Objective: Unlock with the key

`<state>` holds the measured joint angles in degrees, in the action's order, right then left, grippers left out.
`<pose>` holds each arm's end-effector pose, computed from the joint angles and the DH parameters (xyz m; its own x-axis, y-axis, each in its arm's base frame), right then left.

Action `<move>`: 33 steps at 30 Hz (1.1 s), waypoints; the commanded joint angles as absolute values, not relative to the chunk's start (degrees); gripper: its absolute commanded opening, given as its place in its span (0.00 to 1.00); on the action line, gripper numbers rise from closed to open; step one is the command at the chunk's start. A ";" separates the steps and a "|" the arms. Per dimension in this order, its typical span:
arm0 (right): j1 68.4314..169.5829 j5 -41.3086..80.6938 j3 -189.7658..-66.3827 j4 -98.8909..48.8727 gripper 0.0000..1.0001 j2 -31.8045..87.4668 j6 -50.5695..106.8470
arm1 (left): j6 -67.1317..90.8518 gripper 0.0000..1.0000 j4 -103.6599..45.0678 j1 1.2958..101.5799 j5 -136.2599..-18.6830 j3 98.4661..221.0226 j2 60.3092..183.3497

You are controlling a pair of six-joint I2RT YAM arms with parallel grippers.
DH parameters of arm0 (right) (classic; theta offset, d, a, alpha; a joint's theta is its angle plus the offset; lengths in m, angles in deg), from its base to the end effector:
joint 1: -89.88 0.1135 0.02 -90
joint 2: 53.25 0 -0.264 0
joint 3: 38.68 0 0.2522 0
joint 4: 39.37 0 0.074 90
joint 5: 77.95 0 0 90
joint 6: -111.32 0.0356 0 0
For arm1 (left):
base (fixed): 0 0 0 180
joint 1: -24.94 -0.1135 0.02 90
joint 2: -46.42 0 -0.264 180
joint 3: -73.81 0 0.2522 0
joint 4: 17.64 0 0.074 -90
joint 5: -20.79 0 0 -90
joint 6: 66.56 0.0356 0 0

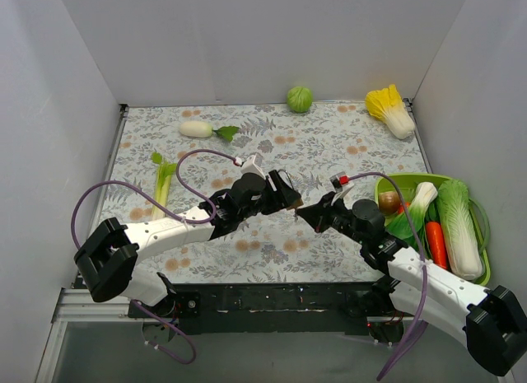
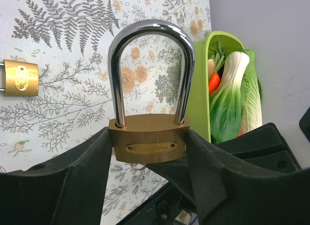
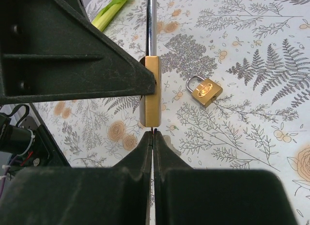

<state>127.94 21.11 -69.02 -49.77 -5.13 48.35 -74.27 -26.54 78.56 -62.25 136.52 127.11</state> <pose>0.1478 0.1229 0.2190 -0.4226 0.2391 -0.8742 -0.6059 0.6428 0.4687 0.1901 -0.2508 0.2467 -0.6924 -0.7185 0.0654 -0.3644 0.2701 -0.8912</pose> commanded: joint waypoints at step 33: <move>115.11 33.67 -66.42 -64.10 0.01 -5.88 65.62 | -66.74 0.00 4.53 82.33 -81.95 128.62 117.18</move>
